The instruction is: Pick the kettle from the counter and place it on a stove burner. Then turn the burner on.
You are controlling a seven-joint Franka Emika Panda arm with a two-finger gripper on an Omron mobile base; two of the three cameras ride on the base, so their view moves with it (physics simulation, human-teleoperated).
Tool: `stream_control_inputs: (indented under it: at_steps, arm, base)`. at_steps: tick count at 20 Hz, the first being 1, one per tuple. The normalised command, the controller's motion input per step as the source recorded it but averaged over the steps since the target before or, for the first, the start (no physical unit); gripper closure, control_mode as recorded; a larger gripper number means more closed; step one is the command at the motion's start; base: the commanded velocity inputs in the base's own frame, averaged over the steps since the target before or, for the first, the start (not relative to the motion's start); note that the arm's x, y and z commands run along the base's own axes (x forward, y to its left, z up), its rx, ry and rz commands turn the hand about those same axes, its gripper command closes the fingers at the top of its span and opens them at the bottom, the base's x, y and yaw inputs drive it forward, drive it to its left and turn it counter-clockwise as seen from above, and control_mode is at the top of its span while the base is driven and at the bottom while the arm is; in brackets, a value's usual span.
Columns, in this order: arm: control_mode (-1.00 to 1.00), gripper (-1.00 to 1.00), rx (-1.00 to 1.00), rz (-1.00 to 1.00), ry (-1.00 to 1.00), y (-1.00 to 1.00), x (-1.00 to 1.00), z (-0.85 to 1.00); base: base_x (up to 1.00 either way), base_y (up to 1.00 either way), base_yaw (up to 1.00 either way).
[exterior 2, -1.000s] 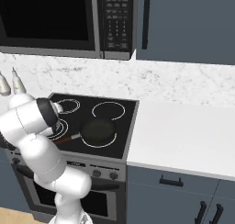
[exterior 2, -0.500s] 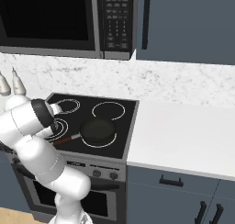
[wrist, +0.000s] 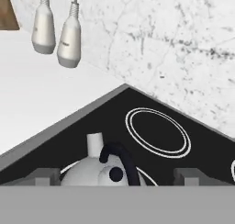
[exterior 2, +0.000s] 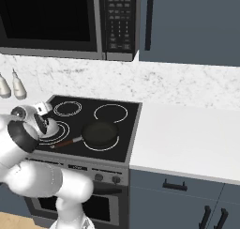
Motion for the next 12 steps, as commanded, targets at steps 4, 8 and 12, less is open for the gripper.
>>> stream_control_inputs:
  at_steps: [4, 8, 12]
  arm:
    - [-1.00, -1.00, -0.03, -0.09, -0.22, 0.01, -1.00, 0.15]
    - [-1.00, -1.00, -0.02, -0.06, -0.27, 0.24, -1.00, -0.66]
    - [-1.00, -1.00, 0.03, -0.06, -0.27, 0.23, -1.00, -0.99]
  base:
    - [0.00, 0.00, 0.00]
    - [0.00, 0.00, 0.00]
    - [0.00, 0.00, 0.00]
